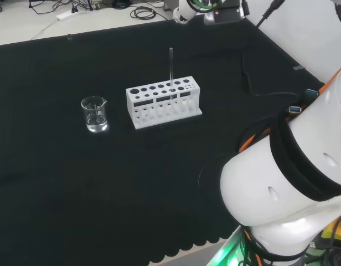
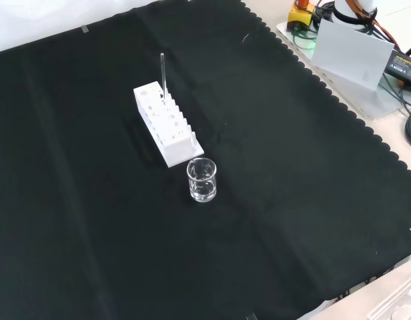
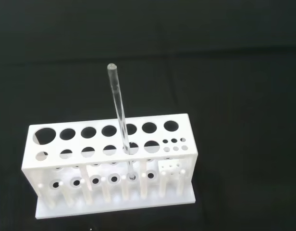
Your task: Take the glass rod from the white test tube rack.
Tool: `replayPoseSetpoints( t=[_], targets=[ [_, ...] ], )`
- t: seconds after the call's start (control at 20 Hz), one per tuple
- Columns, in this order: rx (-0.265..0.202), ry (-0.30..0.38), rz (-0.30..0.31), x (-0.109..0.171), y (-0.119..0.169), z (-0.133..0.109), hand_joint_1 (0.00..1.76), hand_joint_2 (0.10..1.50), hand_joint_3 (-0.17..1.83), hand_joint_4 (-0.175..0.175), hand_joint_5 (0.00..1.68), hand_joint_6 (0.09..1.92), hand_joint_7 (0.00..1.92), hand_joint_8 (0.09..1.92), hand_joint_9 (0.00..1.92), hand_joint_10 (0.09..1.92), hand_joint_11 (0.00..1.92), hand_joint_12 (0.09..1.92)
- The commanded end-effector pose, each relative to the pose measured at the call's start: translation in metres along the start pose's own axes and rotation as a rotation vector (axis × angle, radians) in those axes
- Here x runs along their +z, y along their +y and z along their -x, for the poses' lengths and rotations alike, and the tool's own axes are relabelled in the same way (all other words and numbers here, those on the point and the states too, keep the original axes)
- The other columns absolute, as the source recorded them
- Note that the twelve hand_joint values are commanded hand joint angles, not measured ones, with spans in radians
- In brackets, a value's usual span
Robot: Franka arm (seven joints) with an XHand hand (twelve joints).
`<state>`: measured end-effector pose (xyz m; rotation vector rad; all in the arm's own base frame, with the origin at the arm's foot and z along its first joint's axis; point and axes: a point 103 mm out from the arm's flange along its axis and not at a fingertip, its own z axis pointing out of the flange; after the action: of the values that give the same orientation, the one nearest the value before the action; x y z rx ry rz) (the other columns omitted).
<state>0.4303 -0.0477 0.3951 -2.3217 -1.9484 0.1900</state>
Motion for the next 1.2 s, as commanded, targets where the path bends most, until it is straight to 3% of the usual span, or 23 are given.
replayPoseSetpoints(
  t=[0.05,0.45,0.9,1.2],
  targets=[
    [-0.010,-0.003,-0.007,0.008,0.017,-0.012,0.66,0.83,0.56,-0.152,0.25,0.09,0.21,0.89,0.66,0.77,0.54,1.30],
    [-0.053,0.016,-0.009,0.025,0.035,-0.017,0.68,0.81,0.58,-0.168,0.31,0.09,0.39,0.90,0.95,0.72,0.83,1.21],
    [-0.099,0.039,-0.015,0.045,0.052,-0.028,0.68,0.81,0.58,-0.174,0.38,0.09,0.54,0.91,1.02,0.73,0.90,1.18],
    [-0.105,0.054,-0.023,0.062,0.066,-0.031,0.68,0.78,0.58,-0.175,0.47,0.14,0.66,0.92,1.07,0.71,0.98,1.14]
  ],
)
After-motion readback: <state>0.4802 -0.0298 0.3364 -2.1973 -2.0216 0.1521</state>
